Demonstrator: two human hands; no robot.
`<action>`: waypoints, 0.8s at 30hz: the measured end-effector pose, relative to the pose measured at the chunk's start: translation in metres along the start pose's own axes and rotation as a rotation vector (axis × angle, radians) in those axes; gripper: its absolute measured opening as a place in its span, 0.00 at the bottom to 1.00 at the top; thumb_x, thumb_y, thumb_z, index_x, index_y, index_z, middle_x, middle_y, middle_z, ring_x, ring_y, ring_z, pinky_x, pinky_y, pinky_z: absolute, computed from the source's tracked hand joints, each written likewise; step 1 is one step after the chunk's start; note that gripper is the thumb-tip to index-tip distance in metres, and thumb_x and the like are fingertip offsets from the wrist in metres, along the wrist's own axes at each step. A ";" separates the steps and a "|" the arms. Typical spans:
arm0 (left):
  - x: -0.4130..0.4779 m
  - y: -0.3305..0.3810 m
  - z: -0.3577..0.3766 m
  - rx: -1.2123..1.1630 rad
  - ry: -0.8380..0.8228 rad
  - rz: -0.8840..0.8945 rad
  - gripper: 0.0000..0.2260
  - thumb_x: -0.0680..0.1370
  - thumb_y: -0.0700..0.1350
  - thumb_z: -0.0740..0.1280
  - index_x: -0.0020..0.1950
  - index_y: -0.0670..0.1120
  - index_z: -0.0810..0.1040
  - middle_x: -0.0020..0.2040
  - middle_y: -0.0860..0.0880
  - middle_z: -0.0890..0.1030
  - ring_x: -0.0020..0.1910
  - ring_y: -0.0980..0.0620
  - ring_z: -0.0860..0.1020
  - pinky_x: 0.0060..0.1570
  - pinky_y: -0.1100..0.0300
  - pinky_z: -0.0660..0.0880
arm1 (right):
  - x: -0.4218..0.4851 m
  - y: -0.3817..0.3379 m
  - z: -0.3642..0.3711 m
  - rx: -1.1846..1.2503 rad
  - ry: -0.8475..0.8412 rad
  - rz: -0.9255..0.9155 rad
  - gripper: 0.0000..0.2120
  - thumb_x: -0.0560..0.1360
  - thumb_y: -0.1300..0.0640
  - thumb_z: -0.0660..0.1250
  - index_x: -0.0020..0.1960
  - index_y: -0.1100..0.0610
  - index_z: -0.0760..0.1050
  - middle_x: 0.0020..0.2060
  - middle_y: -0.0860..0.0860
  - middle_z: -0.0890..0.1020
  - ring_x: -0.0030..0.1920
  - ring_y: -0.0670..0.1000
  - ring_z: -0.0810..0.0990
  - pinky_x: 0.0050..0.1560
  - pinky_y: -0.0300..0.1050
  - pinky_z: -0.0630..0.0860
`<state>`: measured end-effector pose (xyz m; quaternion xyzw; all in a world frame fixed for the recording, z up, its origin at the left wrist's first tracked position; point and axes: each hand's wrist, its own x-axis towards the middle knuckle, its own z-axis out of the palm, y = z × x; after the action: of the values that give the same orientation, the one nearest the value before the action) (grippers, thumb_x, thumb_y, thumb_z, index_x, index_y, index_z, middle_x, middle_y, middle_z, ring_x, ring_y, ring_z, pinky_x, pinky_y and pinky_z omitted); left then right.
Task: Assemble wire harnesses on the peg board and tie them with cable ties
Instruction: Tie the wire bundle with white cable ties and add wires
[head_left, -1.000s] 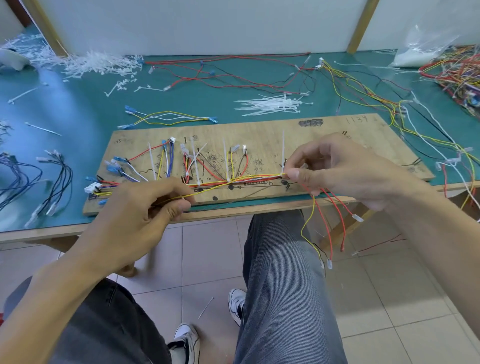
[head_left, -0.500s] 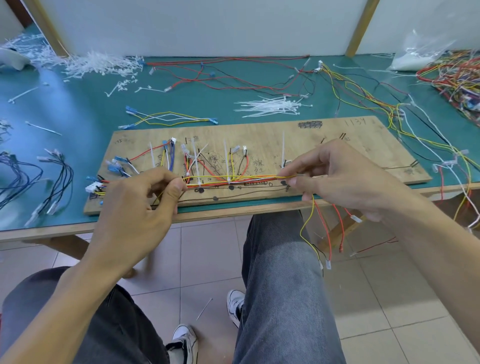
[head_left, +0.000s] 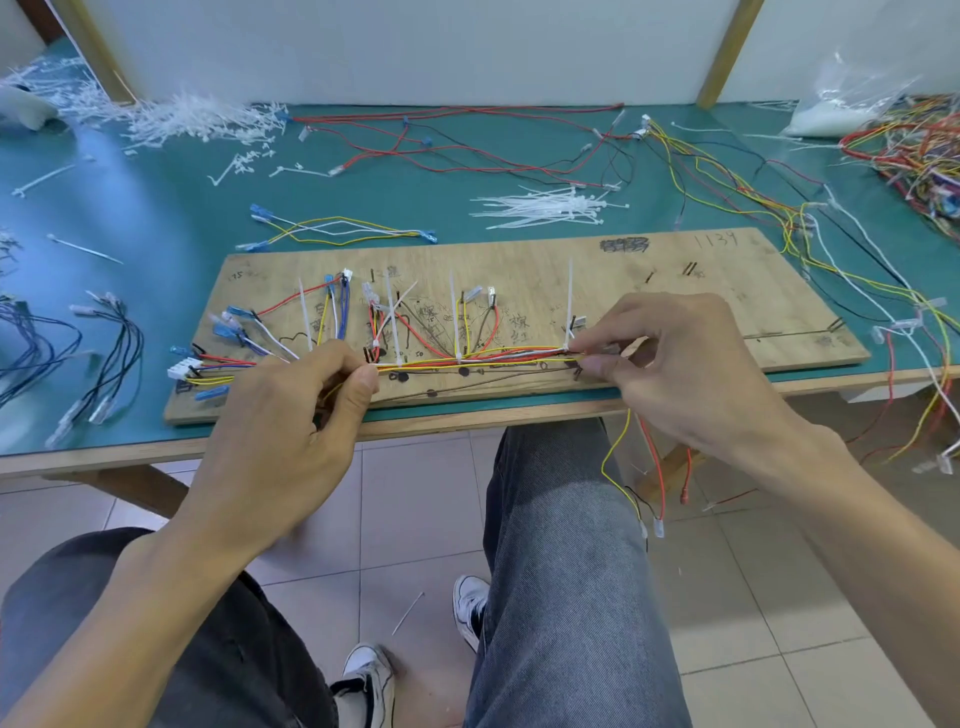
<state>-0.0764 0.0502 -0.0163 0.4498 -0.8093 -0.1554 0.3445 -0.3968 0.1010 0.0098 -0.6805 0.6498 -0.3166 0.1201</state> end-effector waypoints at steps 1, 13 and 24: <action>0.000 0.000 0.000 0.001 -0.002 0.000 0.10 0.83 0.53 0.62 0.47 0.52 0.78 0.34 0.53 0.80 0.36 0.46 0.78 0.41 0.49 0.71 | 0.000 0.001 -0.002 0.023 0.012 0.011 0.11 0.72 0.64 0.79 0.49 0.49 0.89 0.41 0.43 0.85 0.44 0.45 0.83 0.45 0.32 0.75; -0.001 0.006 -0.002 0.060 -0.045 0.045 0.11 0.85 0.51 0.64 0.44 0.51 0.78 0.31 0.60 0.72 0.40 0.60 0.75 0.38 0.72 0.66 | -0.005 -0.004 -0.002 -0.144 -0.016 -0.088 0.08 0.72 0.62 0.80 0.50 0.53 0.89 0.39 0.43 0.85 0.40 0.47 0.82 0.46 0.48 0.80; 0.008 0.020 -0.002 0.363 -0.227 0.213 0.12 0.86 0.55 0.58 0.49 0.52 0.75 0.30 0.57 0.72 0.31 0.45 0.70 0.33 0.54 0.59 | 0.011 -0.006 -0.003 -0.272 -0.138 -0.092 0.05 0.74 0.56 0.79 0.49 0.50 0.89 0.37 0.41 0.79 0.40 0.46 0.74 0.44 0.43 0.67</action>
<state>-0.0899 0.0543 -0.0004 0.3960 -0.9004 -0.0197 0.1791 -0.3941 0.0921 0.0191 -0.7397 0.6450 -0.1834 0.0563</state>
